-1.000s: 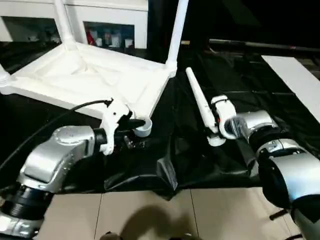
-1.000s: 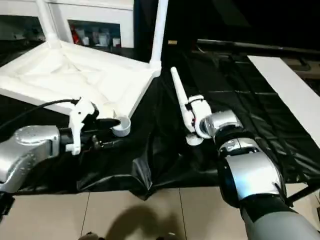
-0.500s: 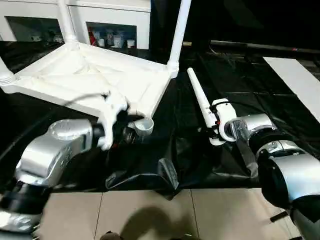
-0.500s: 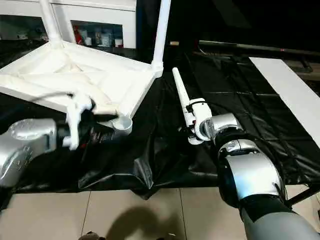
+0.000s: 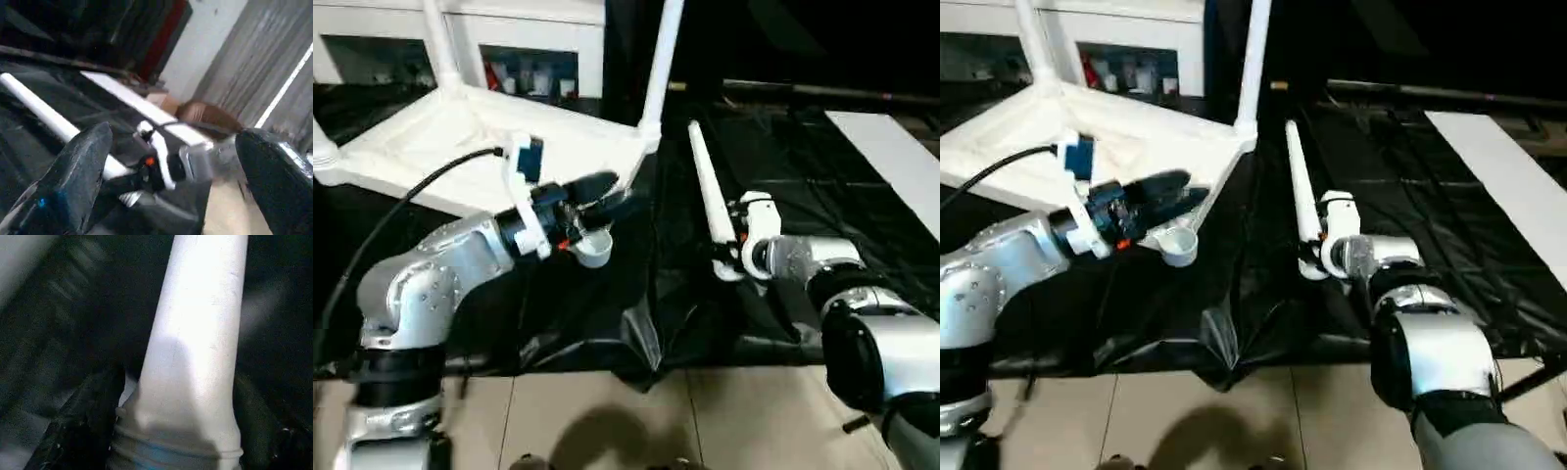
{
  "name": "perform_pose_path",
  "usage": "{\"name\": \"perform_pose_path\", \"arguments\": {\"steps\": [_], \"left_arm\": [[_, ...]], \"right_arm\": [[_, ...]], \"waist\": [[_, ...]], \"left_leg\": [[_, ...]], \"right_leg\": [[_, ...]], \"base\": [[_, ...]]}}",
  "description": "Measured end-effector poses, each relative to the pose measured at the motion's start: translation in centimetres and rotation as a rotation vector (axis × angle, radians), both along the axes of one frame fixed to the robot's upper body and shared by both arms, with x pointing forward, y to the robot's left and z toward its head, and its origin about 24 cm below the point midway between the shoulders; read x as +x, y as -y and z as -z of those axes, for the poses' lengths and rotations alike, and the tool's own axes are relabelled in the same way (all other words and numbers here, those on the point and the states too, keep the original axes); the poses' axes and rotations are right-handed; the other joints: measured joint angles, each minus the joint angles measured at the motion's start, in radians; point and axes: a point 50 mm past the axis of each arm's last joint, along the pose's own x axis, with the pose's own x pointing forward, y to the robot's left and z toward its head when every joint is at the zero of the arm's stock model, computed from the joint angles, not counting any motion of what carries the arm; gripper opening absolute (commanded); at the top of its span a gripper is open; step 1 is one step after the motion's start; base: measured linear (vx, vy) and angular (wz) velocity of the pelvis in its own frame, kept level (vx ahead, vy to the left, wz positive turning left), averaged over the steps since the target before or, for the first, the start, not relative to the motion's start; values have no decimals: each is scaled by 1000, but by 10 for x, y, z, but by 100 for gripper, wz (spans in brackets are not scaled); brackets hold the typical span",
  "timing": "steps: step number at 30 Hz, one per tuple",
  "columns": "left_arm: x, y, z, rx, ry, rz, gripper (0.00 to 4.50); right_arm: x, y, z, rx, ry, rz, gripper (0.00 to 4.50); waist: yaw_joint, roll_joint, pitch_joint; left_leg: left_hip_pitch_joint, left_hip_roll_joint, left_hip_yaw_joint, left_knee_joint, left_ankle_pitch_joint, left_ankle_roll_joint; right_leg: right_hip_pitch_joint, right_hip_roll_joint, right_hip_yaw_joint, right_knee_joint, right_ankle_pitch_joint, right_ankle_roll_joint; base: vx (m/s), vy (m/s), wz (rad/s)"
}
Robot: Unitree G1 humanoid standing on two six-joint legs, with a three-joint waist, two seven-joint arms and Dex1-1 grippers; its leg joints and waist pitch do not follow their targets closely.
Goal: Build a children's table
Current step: Pick table leg
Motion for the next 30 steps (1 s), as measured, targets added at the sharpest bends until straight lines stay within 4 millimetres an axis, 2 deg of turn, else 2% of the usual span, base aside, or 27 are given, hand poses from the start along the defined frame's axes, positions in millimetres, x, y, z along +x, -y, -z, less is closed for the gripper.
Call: {"name": "perform_pose_path", "arguments": {"steps": [5,7,9,12,15,20,25,30], "left_arm": [[17,-5,-6,-52,-69,-98,450],[26,-7,-3,-68,-125,-150,450],[36,-8,-5,-105,-169,-188,450],[46,-8,-10,-150,-210,-215,450],[50,-6,-12,-163,-226,-217,450],[49,2,-16,-247,-238,-163,450],[52,11,-25,-293,-248,-103,450],[56,12,-12,-306,-322,-111,450]], "right_arm": [[7,-14,-45,276,352,-143,272],[0,-19,-61,361,457,-226,272],[-9,-31,-67,436,504,-318,271],[-25,-49,-58,502,492,-429,267],[-35,-57,-46,510,459,-454,267],[-43,-55,-53,503,502,-477,266],[-58,-61,-56,522,487,-592,266],[-62,-65,-63,535,497,-629,266]], "waist": [[2,7,1],[4,10,1],[9,13,1],[24,21,-2],[34,32,-2],[51,35,-2],[48,35,-2],[45,35,-2]], "left_leg": [[-1,0,0,0,3,4],[-1,0,0,0,3,5],[-1,0,-1,0,3,5],[1,0,-1,0,3,5],[0,-1,-1,0,3,5],[-1,-1,-2,0,4,6],[-1,-1,-2,0,4,6],[-2,-1,-2,-1,4,6]], "right_leg": [[-1,0,0,-1,1,1],[-1,0,0,-3,1,1],[-1,1,-1,-3,1,1],[-1,0,-1,-4,1,1],[-1,-1,-1,-6,2,1],[0,-1,-2,-7,2,2],[1,-1,-3,-8,3,3],[1,-1,-3,-9,3,5]], "base": [[0,0,0],[0,0,0],[0,0,0],[0,0,0],[0,0,0],[0,0,0],[0,0,0],[0,0,0]]}}
